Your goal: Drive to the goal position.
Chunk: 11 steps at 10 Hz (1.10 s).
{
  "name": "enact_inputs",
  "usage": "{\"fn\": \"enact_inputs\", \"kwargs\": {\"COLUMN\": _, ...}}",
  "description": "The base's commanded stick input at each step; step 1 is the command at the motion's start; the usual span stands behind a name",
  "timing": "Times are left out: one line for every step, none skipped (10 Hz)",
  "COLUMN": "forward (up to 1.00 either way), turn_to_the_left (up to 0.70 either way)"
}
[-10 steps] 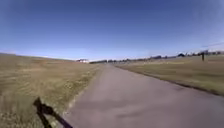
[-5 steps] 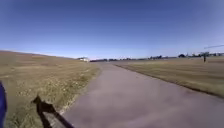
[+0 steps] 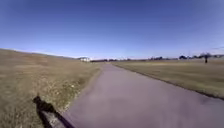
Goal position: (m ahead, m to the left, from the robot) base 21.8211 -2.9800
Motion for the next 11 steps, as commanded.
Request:
{"fn": "enact_inputs", "kwargs": {"forward": 0.70, "turn_to_the_left": 0.00}}
{"fn": "enact_inputs", "kwargs": {"forward": 0.70, "turn_to_the_left": 0.00}}
{"fn": "enact_inputs", "kwargs": {"forward": 0.70, "turn_to_the_left": 0.00}}
{"fn": "enact_inputs", "kwargs": {"forward": 0.70, "turn_to_the_left": 0.00}}
{"fn": "enact_inputs", "kwargs": {"forward": 0.70, "turn_to_the_left": 0.00}}
{"fn": "enact_inputs", "kwargs": {"forward": 0.70, "turn_to_the_left": 0.00}}
{"fn": "enact_inputs", "kwargs": {"forward": 0.70, "turn_to_the_left": 0.00}}
{"fn": "enact_inputs", "kwargs": {"forward": 0.70, "turn_to_the_left": 0.00}}
{"fn": "enact_inputs", "kwargs": {"forward": 0.70, "turn_to_the_left": 0.00}}
{"fn": "enact_inputs", "kwargs": {"forward": 0.70, "turn_to_the_left": 0.00}}
{"fn": "enact_inputs", "kwargs": {"forward": 0.70, "turn_to_the_left": 0.00}}
